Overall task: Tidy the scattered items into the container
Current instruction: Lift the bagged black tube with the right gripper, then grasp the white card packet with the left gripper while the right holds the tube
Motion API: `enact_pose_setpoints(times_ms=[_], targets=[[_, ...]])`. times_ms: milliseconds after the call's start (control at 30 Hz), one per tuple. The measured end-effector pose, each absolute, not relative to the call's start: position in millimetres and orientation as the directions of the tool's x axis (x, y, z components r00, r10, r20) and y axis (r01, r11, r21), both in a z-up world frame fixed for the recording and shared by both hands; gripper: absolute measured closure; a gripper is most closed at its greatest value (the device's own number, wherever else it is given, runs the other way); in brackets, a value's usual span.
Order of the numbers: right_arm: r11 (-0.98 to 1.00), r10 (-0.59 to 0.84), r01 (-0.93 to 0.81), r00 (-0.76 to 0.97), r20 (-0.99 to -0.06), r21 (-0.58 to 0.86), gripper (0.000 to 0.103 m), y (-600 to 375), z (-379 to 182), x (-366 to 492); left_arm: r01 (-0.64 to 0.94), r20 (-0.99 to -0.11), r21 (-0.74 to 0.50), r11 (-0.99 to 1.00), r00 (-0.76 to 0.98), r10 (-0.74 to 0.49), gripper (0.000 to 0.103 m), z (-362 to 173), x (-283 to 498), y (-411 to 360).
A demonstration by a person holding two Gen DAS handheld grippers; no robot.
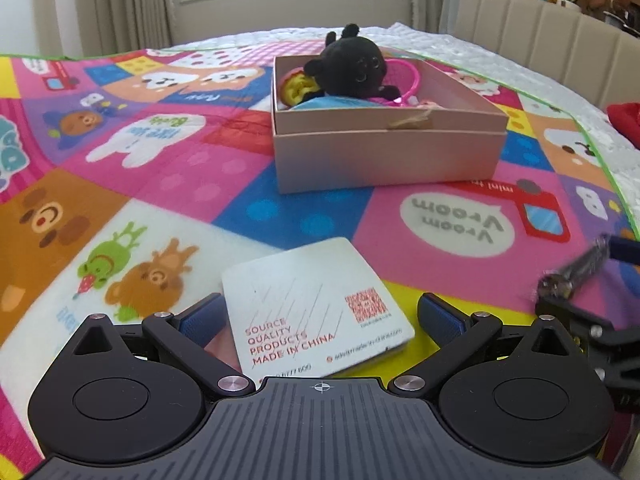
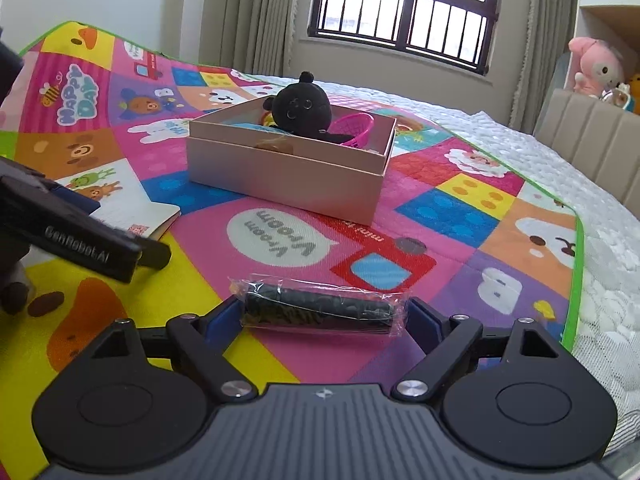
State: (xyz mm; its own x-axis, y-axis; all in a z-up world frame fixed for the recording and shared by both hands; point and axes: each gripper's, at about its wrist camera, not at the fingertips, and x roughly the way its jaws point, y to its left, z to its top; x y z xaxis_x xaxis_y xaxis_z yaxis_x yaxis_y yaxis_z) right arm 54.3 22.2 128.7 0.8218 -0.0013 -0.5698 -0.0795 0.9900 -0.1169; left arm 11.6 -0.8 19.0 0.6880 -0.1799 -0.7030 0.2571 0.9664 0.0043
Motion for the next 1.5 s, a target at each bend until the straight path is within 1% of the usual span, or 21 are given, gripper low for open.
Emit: enact_pose_setpoints(times_ms=[133, 167, 200, 367, 533, 567, 633, 733, 767, 867, 1033, 1067, 1100, 1133, 1300, 1400, 1500], targets=[[0.993, -0.015, -0.052, 0.823, -0.568, -0.102, 0.007, 21, 126, 56, 0.273, -0.68, 0.001, 0.962, 0.705, -0.2, 0.001, 17, 6, 3], [0.994, -0.022, -0.041, 0.824, -0.567, -0.098, 0.004, 21, 126, 56, 0.28, -0.675, 0.005, 0.96, 0.709, -0.203, 0.005, 17, 4, 4], [0.995, -0.03, -0.031, 0.824, -0.565, -0.097, 0.003, 21, 125, 57, 0.288, -0.669, 0.009, 0.958, 0.714, -0.208, 0.007, 18, 1, 6], [0.996, -0.039, -0.014, 0.825, -0.563, -0.089, 0.001, 20, 125, 55, 0.354, -0.666, 0.015, 0.935, 0.701, -0.254, 0.012, 20, -16, 19], [0.998, -0.037, 0.002, 0.823, -0.567, -0.062, 0.001, 24, 126, 53, 0.385, -0.675, -0.01, 0.923, 0.679, -0.291, 0.011, 23, -34, 29], [0.998, -0.034, 0.003, 0.824, -0.566, -0.057, 0.001, 25, 126, 53, 0.385, -0.676, -0.015, 0.923, 0.676, -0.293, 0.008, 23, -36, 30], [0.999, -0.042, 0.017, 0.826, -0.562, -0.049, 0.001, 27, 126, 56, 0.38, -0.678, -0.025, 0.925, 0.673, -0.295, 0.006, 23, -39, 31], [0.998, -0.065, 0.052, 0.813, -0.579, -0.039, 0.001, 24, 124, 64, 0.361, -0.678, -0.039, 0.932, 0.675, -0.29, 0.002, 27, -37, 32], [0.998, -0.064, 0.055, 0.808, -0.585, -0.033, 0.005, 23, 123, 65, 0.352, -0.676, -0.04, 0.935, 0.68, -0.285, 0.002, 28, -35, 31], [0.999, -0.046, 0.035, 0.808, -0.588, -0.029, 0.013, 23, 123, 65, 0.325, -0.676, -0.02, 0.946, 0.693, -0.252, 0.001, 28, -27, 27], [0.998, -0.047, 0.013, 0.816, -0.576, -0.063, 0.014, 28, 123, 59, 0.322, -0.684, -0.048, 0.946, 0.679, -0.266, 0.001, 23, -13, 23], [0.998, -0.045, 0.012, 0.816, -0.576, -0.061, 0.014, 27, 124, 59, 0.317, -0.684, -0.042, 0.947, 0.682, -0.258, 0.005, 21, -13, 23], [0.998, -0.043, 0.011, 0.816, -0.577, -0.059, 0.014, 27, 124, 58, 0.31, -0.68, -0.024, 0.951, 0.692, -0.242, 0.013, 19, -13, 23], [0.998, -0.041, 0.009, 0.816, -0.577, -0.058, 0.014, 26, 125, 57, 0.307, -0.675, -0.013, 0.951, 0.699, -0.235, 0.015, 19, -15, 23], [0.999, -0.024, -0.008, 0.819, -0.573, -0.053, 0.015, 26, 129, 53, 0.322, -0.65, 0.017, 0.947, 0.723, -0.234, 0.016, 25, -28, 24], [0.998, -0.015, -0.019, 0.823, -0.567, -0.053, 0.015, 26, 132, 50, 0.332, -0.615, 0.043, 0.942, 0.753, -0.237, 0.017, 33, -41, 23], [0.997, -0.006, -0.038, 0.836, -0.549, -0.069, 0.015, 24, 138, 44, 0.341, -0.574, 0.044, 0.939, 0.778, -0.256, 0.017, 48, -51, 21]])
